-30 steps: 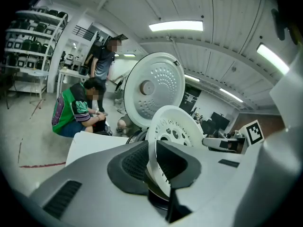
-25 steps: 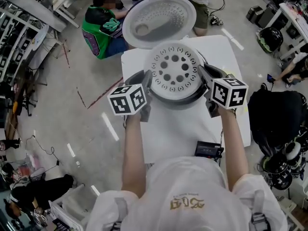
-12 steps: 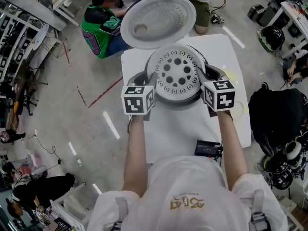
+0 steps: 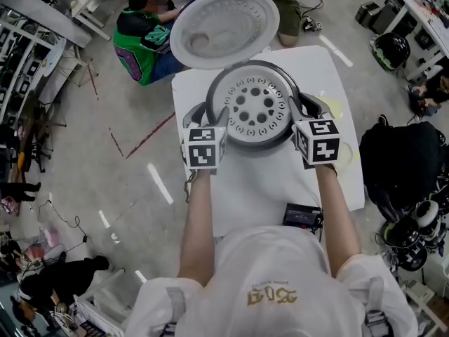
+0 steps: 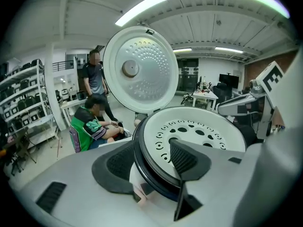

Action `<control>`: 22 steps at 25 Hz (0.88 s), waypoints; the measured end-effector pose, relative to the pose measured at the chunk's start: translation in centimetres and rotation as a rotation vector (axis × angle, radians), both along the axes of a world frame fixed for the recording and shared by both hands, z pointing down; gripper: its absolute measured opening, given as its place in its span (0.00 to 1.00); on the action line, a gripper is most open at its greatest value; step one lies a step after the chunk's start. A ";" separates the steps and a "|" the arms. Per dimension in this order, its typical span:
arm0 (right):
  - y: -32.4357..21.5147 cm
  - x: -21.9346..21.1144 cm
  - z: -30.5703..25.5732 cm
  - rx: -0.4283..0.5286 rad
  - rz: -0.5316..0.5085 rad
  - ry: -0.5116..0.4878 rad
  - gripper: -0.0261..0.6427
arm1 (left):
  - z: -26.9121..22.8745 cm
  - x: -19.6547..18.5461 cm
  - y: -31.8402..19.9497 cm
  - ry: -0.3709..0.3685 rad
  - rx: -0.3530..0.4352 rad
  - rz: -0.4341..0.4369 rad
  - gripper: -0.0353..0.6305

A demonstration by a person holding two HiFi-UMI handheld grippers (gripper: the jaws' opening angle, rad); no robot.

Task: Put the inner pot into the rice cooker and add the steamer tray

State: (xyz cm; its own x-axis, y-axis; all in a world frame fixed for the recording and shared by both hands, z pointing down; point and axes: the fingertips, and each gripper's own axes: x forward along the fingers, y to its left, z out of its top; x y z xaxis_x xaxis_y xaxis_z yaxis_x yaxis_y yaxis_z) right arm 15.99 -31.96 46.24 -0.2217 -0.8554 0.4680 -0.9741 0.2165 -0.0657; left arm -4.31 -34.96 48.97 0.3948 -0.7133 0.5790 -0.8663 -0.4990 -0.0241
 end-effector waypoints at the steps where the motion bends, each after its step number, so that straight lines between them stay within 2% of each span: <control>1: 0.5 -0.1 -0.2 0.006 0.005 -0.031 0.18 | -0.2 -0.1 0.2 0.009 0.007 0.001 0.43; 7: 4.0 0.0 -1.4 0.059 0.053 -0.189 0.06 | -2.0 -0.8 2.4 0.116 0.038 -0.008 0.35; 11: 6.9 -1.2 -2.0 0.091 0.062 -0.272 0.06 | -3.0 -2.1 4.8 0.194 0.050 -0.016 0.25; 17: 11.1 -4.1 -2.2 0.114 0.057 -0.243 0.06 | -3.7 -3.9 9.1 0.267 0.051 0.002 0.10; 22: 14.0 -5.6 -3.4 0.149 0.088 -0.281 0.06 | -5.1 -4.3 12.5 0.313 0.052 0.038 0.08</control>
